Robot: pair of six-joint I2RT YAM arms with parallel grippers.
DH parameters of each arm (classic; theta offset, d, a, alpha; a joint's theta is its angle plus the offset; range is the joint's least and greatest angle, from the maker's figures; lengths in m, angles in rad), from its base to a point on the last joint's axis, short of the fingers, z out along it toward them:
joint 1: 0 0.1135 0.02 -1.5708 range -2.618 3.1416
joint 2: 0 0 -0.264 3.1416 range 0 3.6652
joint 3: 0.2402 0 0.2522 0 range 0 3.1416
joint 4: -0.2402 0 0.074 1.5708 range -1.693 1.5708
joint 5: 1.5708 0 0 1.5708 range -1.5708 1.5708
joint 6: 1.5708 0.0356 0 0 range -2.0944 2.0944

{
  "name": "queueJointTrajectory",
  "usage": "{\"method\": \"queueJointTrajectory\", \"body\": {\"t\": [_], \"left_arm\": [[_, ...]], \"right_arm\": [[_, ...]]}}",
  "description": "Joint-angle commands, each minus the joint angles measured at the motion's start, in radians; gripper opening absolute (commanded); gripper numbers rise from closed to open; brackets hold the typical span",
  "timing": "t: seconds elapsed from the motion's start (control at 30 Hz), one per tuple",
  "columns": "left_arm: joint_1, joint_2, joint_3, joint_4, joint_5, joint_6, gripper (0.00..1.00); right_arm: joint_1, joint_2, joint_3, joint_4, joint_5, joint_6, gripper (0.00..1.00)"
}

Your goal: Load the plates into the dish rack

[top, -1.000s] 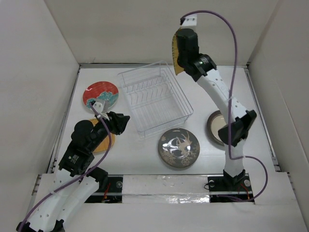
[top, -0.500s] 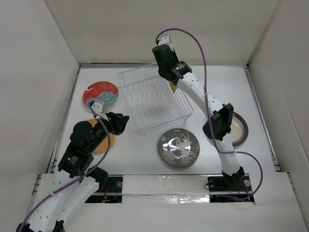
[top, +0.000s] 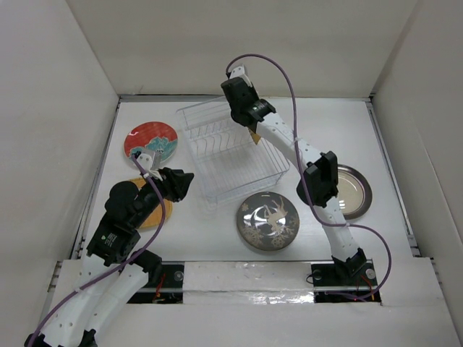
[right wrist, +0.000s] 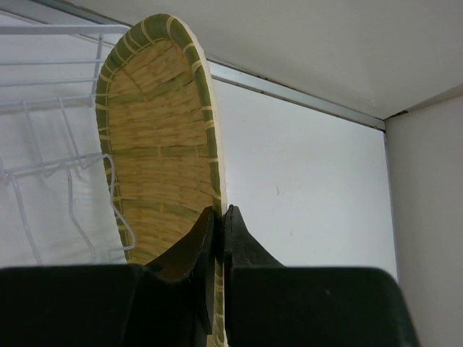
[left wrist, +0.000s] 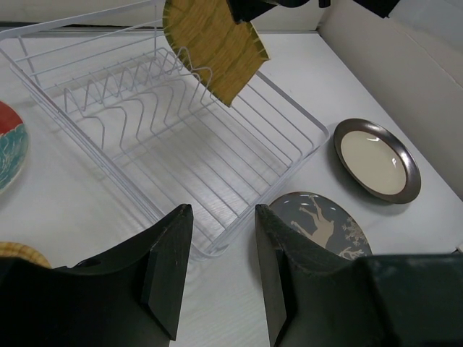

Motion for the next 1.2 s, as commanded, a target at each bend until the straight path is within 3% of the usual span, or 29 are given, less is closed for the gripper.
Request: {"method": "queueJointTrajectory", "body": {"t": [0.0, 0.23, 0.27, 0.33, 0.37, 0.47, 0.57, 0.67, 0.73, 0.8, 0.83, 0.87, 0.9, 0.93, 0.97, 1.03, 1.1, 1.13, 1.17], "left_arm": [[-0.005, -0.002, 0.009, 0.025, 0.004, 0.002, 0.37], [-0.005, -0.002, 0.009, 0.024, 0.0, 0.003, 0.37], [-0.005, -0.002, 0.009, 0.024, -0.001, 0.003, 0.37], [-0.005, -0.001, 0.009, 0.024, -0.001, 0.003, 0.37], [-0.005, 0.001, 0.009, 0.024, 0.0, 0.003, 0.37], [-0.005, 0.004, 0.009, 0.022, -0.001, 0.002, 0.38], [-0.005, 0.002, 0.01, 0.025, -0.003, 0.002, 0.38], [-0.005, -0.001, 0.01, 0.024, -0.001, 0.003, 0.38], [-0.005, -0.004, 0.01, 0.024, -0.003, 0.003, 0.38], [-0.005, -0.011, 0.009, 0.025, -0.001, 0.003, 0.38], [-0.005, -0.016, 0.009, 0.024, 0.002, 0.002, 0.38], [-0.005, -0.019, 0.009, 0.025, 0.008, 0.002, 0.38], [-0.005, -0.024, 0.007, 0.028, 0.008, 0.002, 0.38], [-0.005, -0.027, 0.007, 0.028, 0.013, 0.0, 0.38], [-0.005, -0.031, 0.007, 0.03, 0.016, 0.002, 0.38], [-0.005, -0.04, 0.007, 0.03, 0.014, 0.002, 0.38], [-0.016, -0.047, 0.009, 0.027, 0.007, 0.002, 0.38], [-0.016, -0.047, 0.009, 0.025, 0.002, 0.003, 0.38], [-0.027, -0.047, 0.009, 0.025, -0.003, 0.003, 0.38]], "right_arm": [[0.015, 0.014, 0.027, 0.072, 0.036, -0.023, 0.0], [0.046, 0.043, -0.042, 0.144, 0.038, -0.07, 0.0], [0.046, 0.045, -0.048, 0.143, 0.035, -0.056, 0.04], [0.046, 0.037, -0.054, 0.14, 0.029, -0.039, 0.19], [0.046, 0.028, -0.059, 0.141, 0.027, -0.018, 0.38], [0.046, -0.035, -0.082, 0.155, 0.01, 0.028, 0.6], [0.046, -0.137, -0.113, 0.155, -0.027, 0.088, 0.69], [0.032, -0.26, -0.246, 0.198, -0.114, 0.197, 0.7], [0.003, -0.43, -0.374, 0.25, -0.169, 0.255, 0.7], [-0.023, -0.644, -0.647, 0.383, -0.198, 0.34, 0.61], [-0.064, -0.72, -0.741, 0.416, -0.2, 0.387, 0.47], [-0.094, -0.797, -0.932, 0.465, -0.198, 0.501, 0.05], [-0.131, -0.875, -1.029, 0.486, -0.224, 0.553, 0.0], [-0.169, -1.024, -1.123, 0.497, -0.235, 0.608, 0.0], [-0.254, -1.099, -1.21, 0.488, -0.238, 0.727, 0.0], [-0.344, -1.243, -1.459, 0.47, -0.266, 0.815, 0.0], [-0.473, -1.433, -1.617, 0.358, -0.258, 0.915, 0.04], [-0.515, -1.492, -1.656, 0.326, -0.264, 0.932, 0.12], [-0.557, -1.591, -1.689, 0.275, -0.275, 0.943, 0.37]]}}
